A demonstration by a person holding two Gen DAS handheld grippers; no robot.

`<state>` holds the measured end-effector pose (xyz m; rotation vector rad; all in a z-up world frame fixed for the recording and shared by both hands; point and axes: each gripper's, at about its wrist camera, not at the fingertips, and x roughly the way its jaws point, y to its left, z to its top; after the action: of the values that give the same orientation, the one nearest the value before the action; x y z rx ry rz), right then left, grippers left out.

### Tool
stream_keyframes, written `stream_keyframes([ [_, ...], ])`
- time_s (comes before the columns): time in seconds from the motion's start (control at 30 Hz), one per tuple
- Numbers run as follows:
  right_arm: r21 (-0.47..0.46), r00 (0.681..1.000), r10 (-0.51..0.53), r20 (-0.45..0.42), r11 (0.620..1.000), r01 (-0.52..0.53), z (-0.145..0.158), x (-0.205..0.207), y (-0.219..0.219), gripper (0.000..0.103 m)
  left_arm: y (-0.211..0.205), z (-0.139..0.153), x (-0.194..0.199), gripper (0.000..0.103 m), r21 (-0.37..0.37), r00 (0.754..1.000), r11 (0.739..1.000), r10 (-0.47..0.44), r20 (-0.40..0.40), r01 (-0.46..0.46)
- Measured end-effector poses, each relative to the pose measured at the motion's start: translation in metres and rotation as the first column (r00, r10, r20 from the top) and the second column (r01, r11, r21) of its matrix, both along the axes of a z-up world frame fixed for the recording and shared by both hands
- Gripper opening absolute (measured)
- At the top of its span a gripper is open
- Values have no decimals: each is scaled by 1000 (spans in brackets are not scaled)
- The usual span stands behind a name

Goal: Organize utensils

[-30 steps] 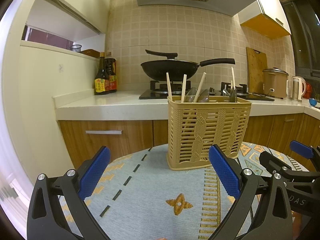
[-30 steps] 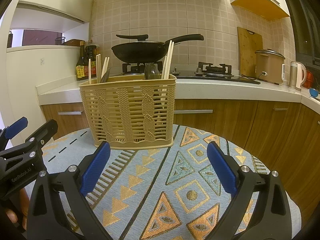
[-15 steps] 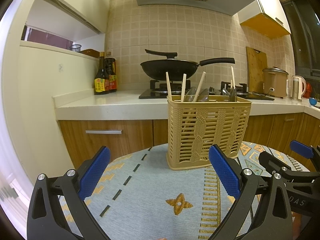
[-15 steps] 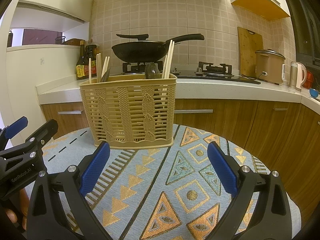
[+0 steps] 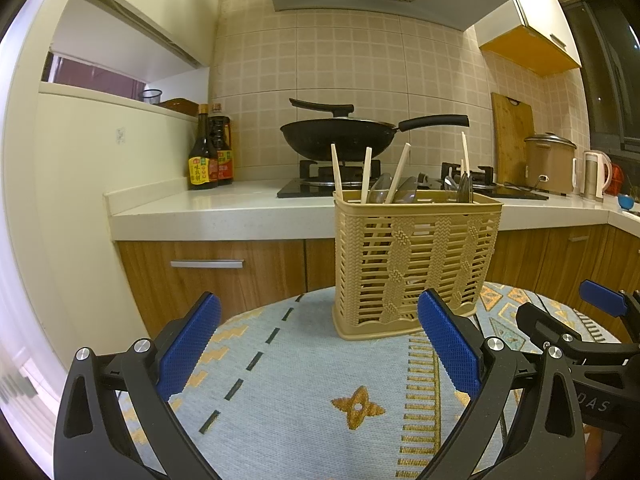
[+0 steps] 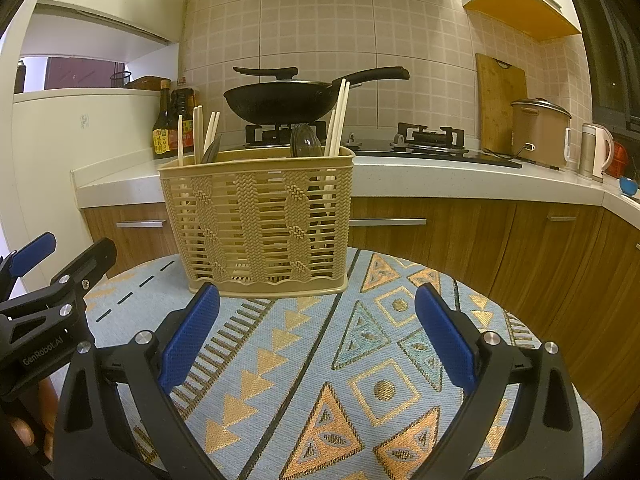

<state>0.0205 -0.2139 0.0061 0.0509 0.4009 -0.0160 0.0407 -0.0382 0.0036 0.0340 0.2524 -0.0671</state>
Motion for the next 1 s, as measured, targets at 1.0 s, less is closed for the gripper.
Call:
stream_keyframes([
  [1.0, 4, 1000, 1, -8, 1000, -1, -3, 3, -3, 94, -1, -1, 3, 95, 21, 1000, 1000, -5, -9, 5],
])
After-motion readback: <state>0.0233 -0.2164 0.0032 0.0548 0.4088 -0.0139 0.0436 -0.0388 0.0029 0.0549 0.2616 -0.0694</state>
